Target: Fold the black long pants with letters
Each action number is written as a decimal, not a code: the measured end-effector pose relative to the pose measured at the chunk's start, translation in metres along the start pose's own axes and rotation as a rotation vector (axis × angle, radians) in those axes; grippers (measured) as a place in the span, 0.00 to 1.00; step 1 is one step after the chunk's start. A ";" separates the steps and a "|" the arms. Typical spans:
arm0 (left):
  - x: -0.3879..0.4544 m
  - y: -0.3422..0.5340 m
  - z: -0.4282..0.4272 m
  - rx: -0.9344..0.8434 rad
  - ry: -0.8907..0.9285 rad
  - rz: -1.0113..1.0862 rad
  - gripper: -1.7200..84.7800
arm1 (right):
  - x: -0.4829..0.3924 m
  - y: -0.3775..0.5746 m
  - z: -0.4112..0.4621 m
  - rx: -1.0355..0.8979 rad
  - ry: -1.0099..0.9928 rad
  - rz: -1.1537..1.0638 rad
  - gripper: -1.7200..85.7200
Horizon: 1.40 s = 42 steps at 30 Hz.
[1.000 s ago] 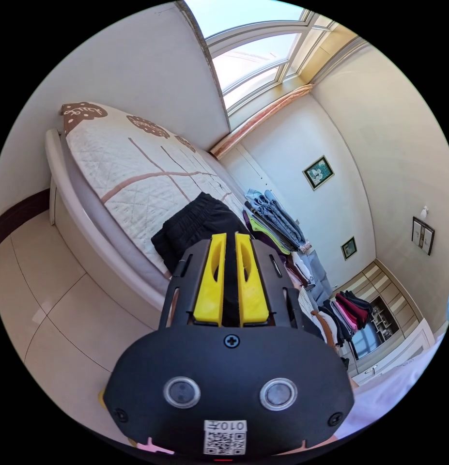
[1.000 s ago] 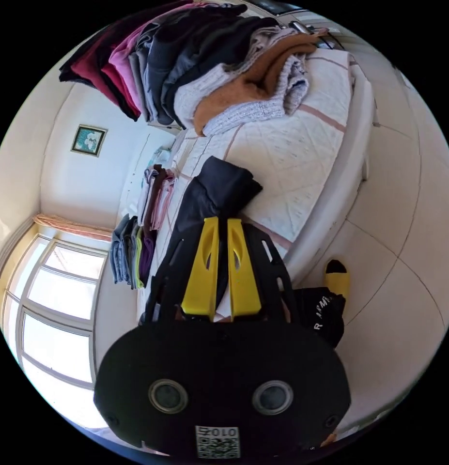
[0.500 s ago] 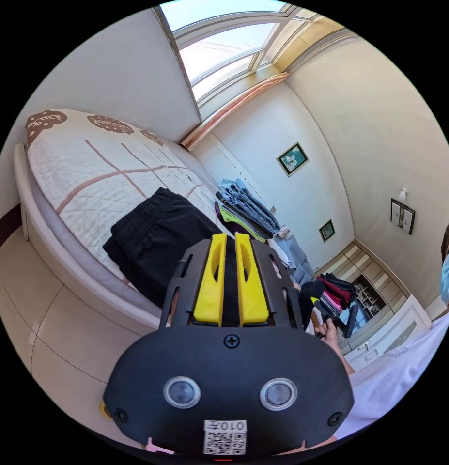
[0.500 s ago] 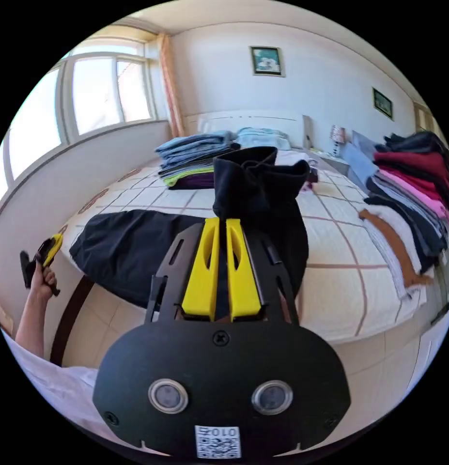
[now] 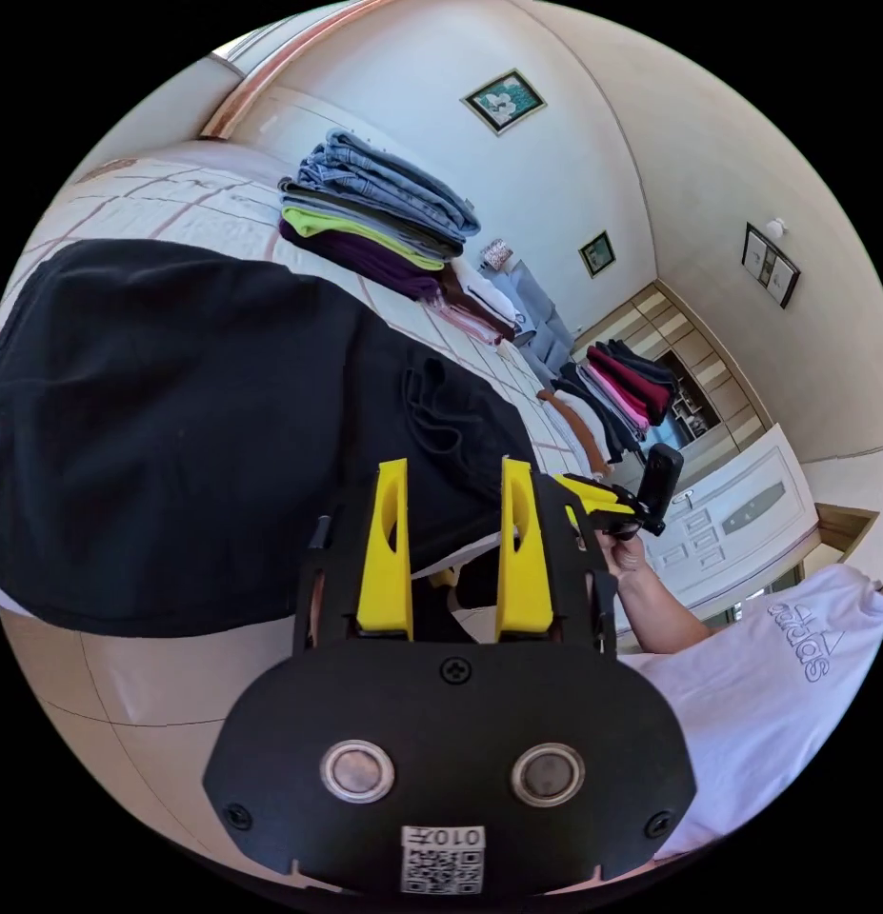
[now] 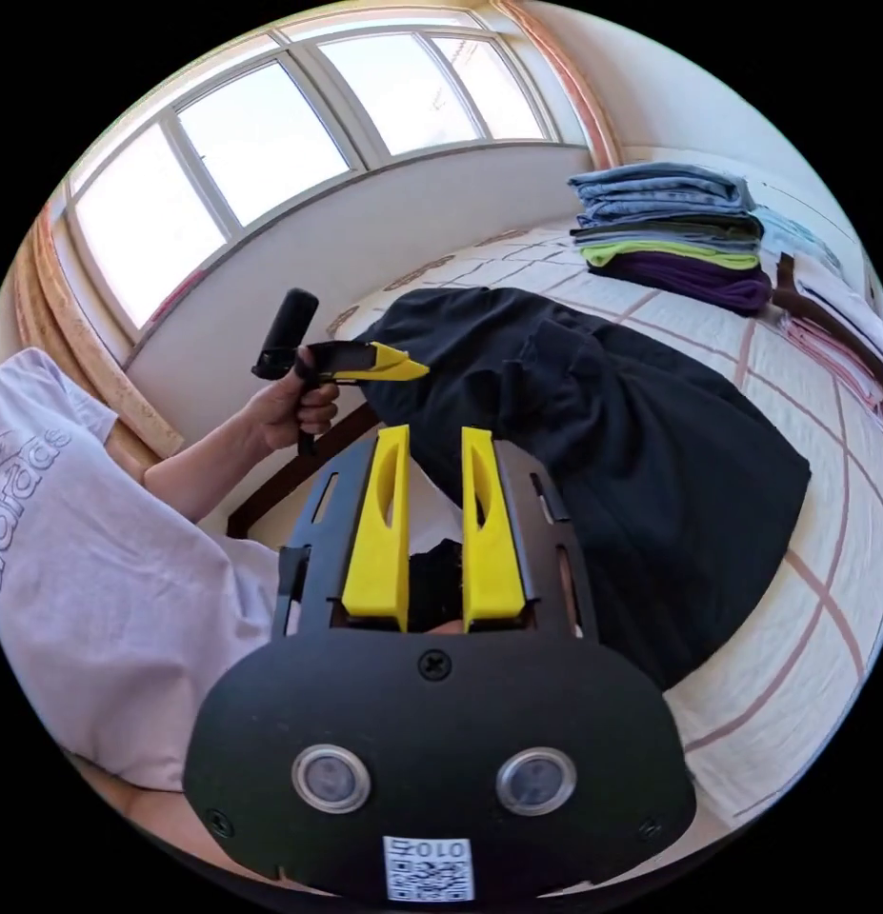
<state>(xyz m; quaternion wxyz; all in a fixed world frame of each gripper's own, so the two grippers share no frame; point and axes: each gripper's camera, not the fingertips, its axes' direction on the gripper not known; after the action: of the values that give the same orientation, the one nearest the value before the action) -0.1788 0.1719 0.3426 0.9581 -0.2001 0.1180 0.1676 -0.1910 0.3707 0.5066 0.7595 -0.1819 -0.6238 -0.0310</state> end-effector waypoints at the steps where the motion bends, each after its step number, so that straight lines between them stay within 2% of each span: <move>1: 0.008 -0.008 0.009 -0.005 -0.029 0.009 0.18 | 0.008 0.011 -0.006 0.002 0.057 0.051 0.11; 5: 0.064 -0.035 0.025 0.032 -0.198 0.177 0.19 | 0.035 0.034 -0.030 0.055 0.088 0.161 0.11; 7: 0.098 -0.050 0.051 -0.010 -0.295 0.332 0.18 | 0.043 0.037 -0.039 0.069 0.101 0.181 0.11; 9: 0.108 -0.058 0.078 -0.076 -0.307 0.396 0.18 | 0.050 0.040 -0.045 0.090 0.108 0.198 0.10; 13: 0.109 -0.061 0.125 -0.172 -0.339 0.423 0.14 | 0.065 0.043 -0.050 0.076 0.114 0.216 0.10; 16: 0.113 -0.054 0.120 -0.102 -0.416 0.425 0.08 | 0.074 0.050 -0.052 0.054 0.136 0.237 0.09; 19: 0.116 -0.048 0.100 -0.053 -0.343 0.452 0.05 | 0.088 0.059 -0.059 0.065 0.128 0.269 0.08; 24: 0.086 -0.032 0.069 -0.003 -0.264 0.390 0.04 | 0.110 0.066 -0.065 0.085 0.124 0.315 0.08; 26: 0.063 -0.028 0.075 -0.068 -0.274 0.326 0.05 | 0.123 0.064 -0.058 0.038 0.130 0.330 0.08; 30: 0.020 -0.015 0.079 -0.115 -0.176 0.177 0.10 | 0.137 0.061 -0.049 -0.021 0.106 0.354 0.08; 35: 0.015 -0.018 0.053 -0.046 -0.218 0.075 0.16 | 0.140 0.060 -0.064 0.006 0.131 0.342 0.08; 42: 0.011 -0.050 0.104 -0.160 -0.190 0.053 0.16 | 0.148 0.051 -0.075 0.023 0.113 0.336 0.08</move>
<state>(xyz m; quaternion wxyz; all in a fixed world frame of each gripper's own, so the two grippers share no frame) -0.1341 0.1755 0.4490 0.9412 -0.2559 0.0182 0.2198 -0.0742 0.4215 0.6251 0.7898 -0.2728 -0.5414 0.0933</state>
